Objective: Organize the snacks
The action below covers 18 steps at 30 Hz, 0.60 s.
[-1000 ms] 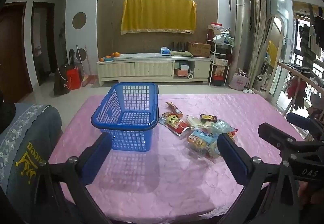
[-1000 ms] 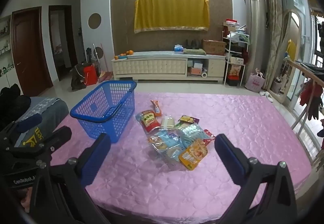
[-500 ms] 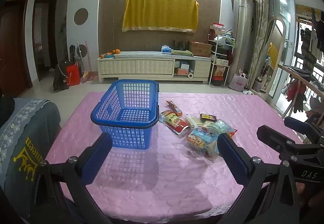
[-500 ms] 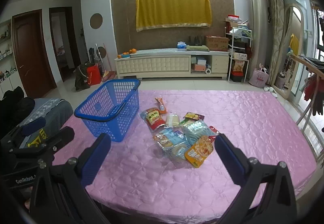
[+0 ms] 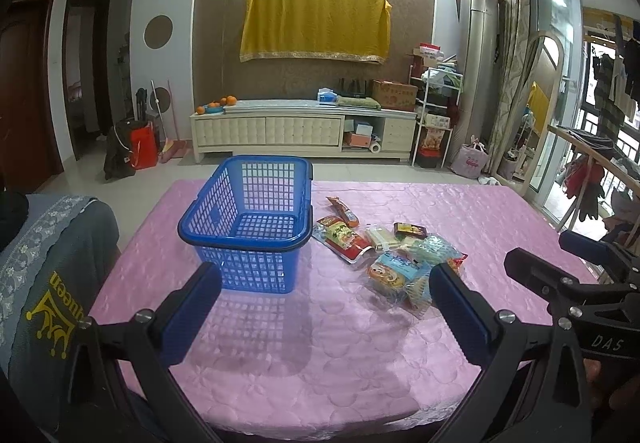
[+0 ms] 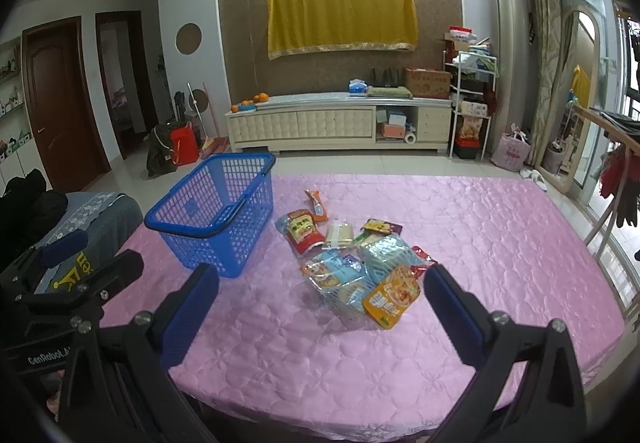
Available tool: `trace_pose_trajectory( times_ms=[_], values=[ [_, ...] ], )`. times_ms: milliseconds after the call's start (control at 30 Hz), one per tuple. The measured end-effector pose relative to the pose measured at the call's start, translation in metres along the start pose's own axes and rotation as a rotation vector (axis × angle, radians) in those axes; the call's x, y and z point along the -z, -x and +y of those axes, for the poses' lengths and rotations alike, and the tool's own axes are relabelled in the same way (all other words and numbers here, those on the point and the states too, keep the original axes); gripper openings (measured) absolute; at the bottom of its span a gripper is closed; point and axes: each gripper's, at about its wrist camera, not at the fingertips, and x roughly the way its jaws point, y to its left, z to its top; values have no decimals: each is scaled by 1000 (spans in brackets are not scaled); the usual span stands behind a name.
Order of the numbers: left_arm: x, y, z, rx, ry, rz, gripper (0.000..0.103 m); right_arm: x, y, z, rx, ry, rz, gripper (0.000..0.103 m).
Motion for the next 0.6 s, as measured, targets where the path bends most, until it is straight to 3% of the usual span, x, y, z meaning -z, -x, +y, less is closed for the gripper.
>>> trace_pose_trajectory(
  times_ms=[600],
  values=[
    [3, 0, 3, -4, 8, 9, 103, 2, -2, 1, -12, 6, 9, 103]
  ],
)
